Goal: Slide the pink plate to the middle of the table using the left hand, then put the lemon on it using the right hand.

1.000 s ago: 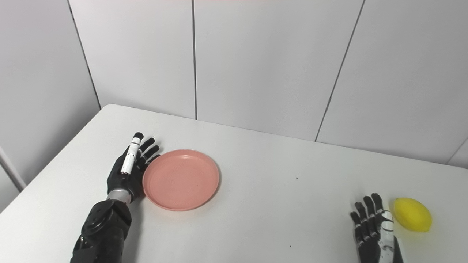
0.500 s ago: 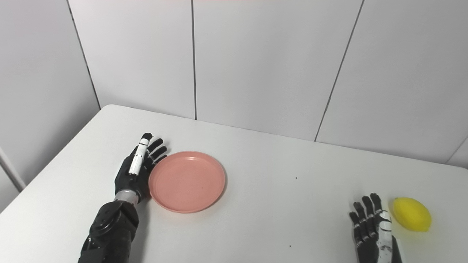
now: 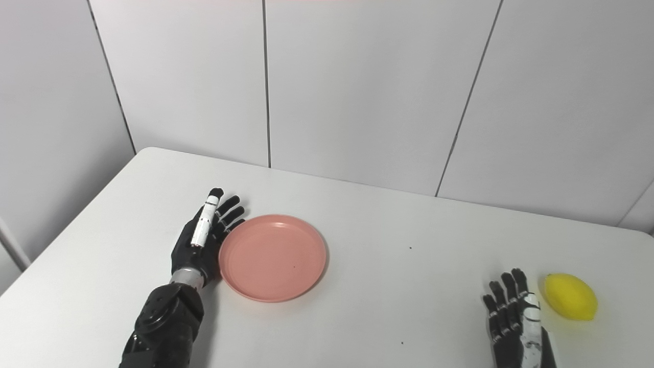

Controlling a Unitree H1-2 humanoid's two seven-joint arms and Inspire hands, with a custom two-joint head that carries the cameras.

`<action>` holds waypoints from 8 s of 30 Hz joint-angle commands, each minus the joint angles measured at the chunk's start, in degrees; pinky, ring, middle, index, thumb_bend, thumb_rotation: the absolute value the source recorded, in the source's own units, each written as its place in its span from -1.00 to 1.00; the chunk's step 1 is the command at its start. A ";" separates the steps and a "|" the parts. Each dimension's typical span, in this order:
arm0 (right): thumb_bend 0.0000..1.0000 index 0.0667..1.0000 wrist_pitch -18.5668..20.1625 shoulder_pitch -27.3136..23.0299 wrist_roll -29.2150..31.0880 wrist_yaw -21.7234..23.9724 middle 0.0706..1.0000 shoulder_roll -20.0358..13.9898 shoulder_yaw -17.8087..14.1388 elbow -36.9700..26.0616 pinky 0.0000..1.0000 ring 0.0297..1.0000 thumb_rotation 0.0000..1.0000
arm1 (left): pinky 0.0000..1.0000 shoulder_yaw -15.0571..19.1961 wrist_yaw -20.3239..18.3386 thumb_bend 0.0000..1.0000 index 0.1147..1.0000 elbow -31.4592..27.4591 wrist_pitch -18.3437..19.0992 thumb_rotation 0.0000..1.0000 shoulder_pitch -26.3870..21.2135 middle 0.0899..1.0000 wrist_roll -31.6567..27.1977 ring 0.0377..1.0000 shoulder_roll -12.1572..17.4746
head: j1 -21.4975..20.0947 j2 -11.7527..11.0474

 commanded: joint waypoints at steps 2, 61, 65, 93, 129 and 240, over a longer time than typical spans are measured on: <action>0.35 0.96 0.65 2.96 0.03 -0.06 1.00 2.02 1.04 1.93 1.00 0.95 0.73 | 0.64 -0.70 -0.82 0.06 0.76 0.05 0.84 0.23 0.65 0.62 0.15 0.64 -0.58 | -0.10 0.05; 0.40 0.96 0.79 3.67 -1.92 -1.97 0.96 3.91 3.41 -0.42 1.00 0.91 0.68 | 0.89 -6.93 -4.29 0.13 0.98 -3.17 -8.14 0.19 5.57 0.77 0.34 0.79 -8.99 | -6.31 2.18; 0.36 0.96 0.59 3.76 -2.19 -2.05 0.96 4.15 3.64 -0.51 1.00 0.89 0.69 | 0.99 -7.29 -4.58 0.13 0.99 -3.17 -8.44 0.21 5.73 0.81 -0.67 0.84 -9.37 | -7.03 2.32; 0.41 0.93 1.48 4.16 -5.46 -4.69 0.93 5.51 5.70 -3.06 0.93 0.85 0.68 | 1.00 -11.10 -2.05 0.03 0.97 -2.08 -11.78 0.17 6.88 0.83 -0.29 0.85 -12.66 | -12.48 4.98; 0.45 0.86 1.94 2.15 -9.46 -8.35 0.87 11.14 7.52 -2.31 0.87 0.81 0.48 | 1.00 -8.29 -6.23 -0.02 0.99 -2.13 -8.46 0.22 5.67 0.87 -4.71 0.90 -7.07 | -27.41 6.25; 0.58 0.32 8.54 -18.11 -78.90 -25.82 0.36 -22.33 7.12 3.76 0.21 0.26 0.60 | 1.00 -7.96 -8.90 0.01 1.00 0.03 -7.55 0.11 5.80 0.85 -5.15 0.92 -7.83 | -30.78 4.37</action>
